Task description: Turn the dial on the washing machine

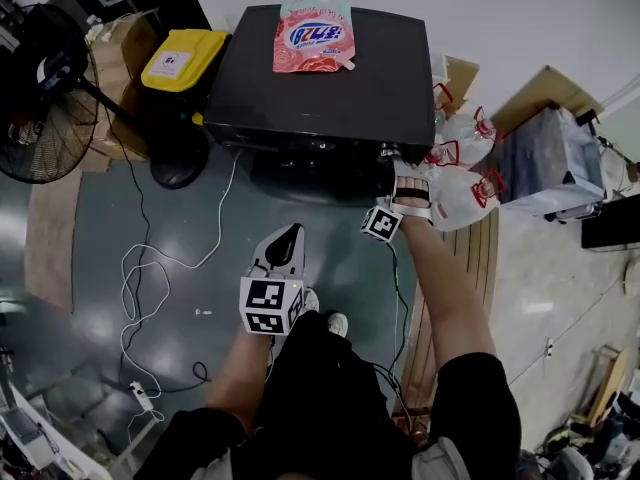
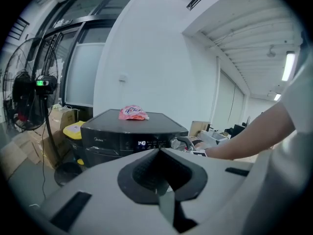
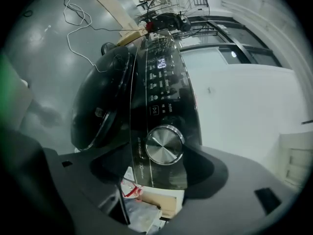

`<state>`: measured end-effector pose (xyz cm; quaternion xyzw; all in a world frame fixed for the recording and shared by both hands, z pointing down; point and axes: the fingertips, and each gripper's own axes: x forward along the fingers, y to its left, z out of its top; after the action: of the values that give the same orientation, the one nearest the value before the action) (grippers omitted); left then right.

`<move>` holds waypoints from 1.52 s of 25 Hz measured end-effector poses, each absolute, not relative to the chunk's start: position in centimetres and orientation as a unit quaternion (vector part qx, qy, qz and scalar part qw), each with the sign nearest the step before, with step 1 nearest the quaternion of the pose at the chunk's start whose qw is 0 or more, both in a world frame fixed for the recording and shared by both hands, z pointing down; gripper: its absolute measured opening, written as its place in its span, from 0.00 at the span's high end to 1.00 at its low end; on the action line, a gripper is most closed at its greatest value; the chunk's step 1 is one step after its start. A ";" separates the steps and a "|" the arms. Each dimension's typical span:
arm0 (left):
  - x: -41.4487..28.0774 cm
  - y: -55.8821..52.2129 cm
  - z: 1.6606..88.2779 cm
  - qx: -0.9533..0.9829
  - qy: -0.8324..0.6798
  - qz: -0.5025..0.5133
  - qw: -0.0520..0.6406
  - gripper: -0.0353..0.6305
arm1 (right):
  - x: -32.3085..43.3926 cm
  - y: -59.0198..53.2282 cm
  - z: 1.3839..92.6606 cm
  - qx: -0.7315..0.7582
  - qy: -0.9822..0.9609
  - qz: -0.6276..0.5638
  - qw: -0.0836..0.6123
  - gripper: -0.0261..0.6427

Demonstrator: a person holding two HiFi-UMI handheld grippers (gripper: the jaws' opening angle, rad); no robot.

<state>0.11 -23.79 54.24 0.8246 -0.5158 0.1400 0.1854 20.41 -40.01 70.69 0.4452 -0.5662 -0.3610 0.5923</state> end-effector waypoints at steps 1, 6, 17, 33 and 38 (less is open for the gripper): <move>0.2 -23.7 54.7 0.824 -0.515 0.140 0.187 0.93 | 20.5 -40.2 70.9 0.447 -0.562 -0.368 0.591 0.48; 0.4 -23.5 56.0 0.824 -0.514 0.141 0.192 0.93 | 21.0 -41.2 70.4 0.457 -0.547 -0.384 0.587 0.47; -0.9 -24.0 55.3 0.824 -0.517 0.145 0.182 0.93 | 20.8 -41.8 70.0 0.474 -0.548 -0.394 0.566 0.55; -2.0 -24.9 55.4 0.827 -0.511 0.157 0.175 0.93 | 20.8 -42.5 70.3 0.556 -0.606 -0.268 0.502 0.56; -2.3 -25.4 55.6 0.826 -0.510 0.161 0.176 0.93 | 20.6 -42.8 69.8 0.594 -0.624 -0.195 0.469 0.56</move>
<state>-2.33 -25.39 55.56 0.8264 -0.5100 0.1613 0.1760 20.58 -42.76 69.78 0.5944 -0.6239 -0.1947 0.4686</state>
